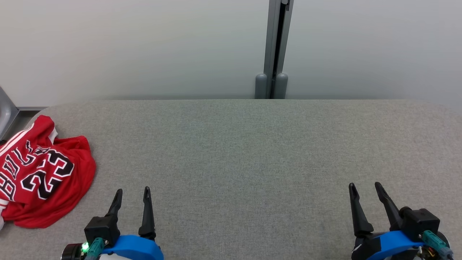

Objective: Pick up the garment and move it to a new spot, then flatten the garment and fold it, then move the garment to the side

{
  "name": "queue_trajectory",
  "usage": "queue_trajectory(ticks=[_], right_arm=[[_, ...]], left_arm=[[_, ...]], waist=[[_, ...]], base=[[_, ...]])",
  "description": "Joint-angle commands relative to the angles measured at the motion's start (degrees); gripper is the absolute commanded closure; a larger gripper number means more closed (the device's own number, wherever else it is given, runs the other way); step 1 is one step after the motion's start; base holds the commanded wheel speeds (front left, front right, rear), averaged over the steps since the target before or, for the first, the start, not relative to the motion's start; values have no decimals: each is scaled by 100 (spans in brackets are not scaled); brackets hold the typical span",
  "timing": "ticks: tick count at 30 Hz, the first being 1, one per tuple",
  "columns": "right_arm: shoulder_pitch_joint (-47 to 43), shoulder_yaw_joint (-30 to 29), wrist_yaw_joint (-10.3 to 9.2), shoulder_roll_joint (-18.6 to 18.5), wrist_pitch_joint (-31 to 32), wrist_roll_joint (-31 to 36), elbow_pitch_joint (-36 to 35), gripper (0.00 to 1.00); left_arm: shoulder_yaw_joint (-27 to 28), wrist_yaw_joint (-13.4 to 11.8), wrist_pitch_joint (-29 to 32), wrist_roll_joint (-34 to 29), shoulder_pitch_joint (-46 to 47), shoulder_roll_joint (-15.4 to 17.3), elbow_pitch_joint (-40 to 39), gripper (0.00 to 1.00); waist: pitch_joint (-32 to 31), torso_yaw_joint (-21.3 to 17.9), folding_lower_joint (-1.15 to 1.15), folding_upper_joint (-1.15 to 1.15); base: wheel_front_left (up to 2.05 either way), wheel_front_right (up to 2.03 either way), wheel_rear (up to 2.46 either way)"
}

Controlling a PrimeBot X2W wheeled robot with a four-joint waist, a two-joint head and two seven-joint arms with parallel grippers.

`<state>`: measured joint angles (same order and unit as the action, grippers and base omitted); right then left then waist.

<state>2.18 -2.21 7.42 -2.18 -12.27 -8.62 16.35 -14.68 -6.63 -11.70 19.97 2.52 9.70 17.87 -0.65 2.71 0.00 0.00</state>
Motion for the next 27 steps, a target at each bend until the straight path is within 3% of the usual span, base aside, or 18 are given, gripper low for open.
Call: queue_trajectory(ticks=[1, 17, 22, 27], right_arm=[[-48, 5, 12, -33, -47, 128, -18, 0], [-15, -77, 13, -32, -28, 6, 33, 0], [-81, -73, 12, -29, -51, 23, 23, 0], [-145, -65, 12, -27, -55, 14, -26, 0]], left_arm=[[-26, -49, -2, -95, -14, 43, -20, 0], [10, -67, -21, 107, 82, 34, 107, 0], [-1, -96, -49, 100, 95, 48, 95, 0], [-31, -102, -65, 77, 110, 70, 78, 0]], waist=[[-1, 1, 0, 0], [2, -16, 0, 0], [-7, 160, 0, 0], [-13, 578, 0, 0]], base=[[0, 0, 0], [0, 0, 0], [0, 0, 0], [0, 0, 0]])
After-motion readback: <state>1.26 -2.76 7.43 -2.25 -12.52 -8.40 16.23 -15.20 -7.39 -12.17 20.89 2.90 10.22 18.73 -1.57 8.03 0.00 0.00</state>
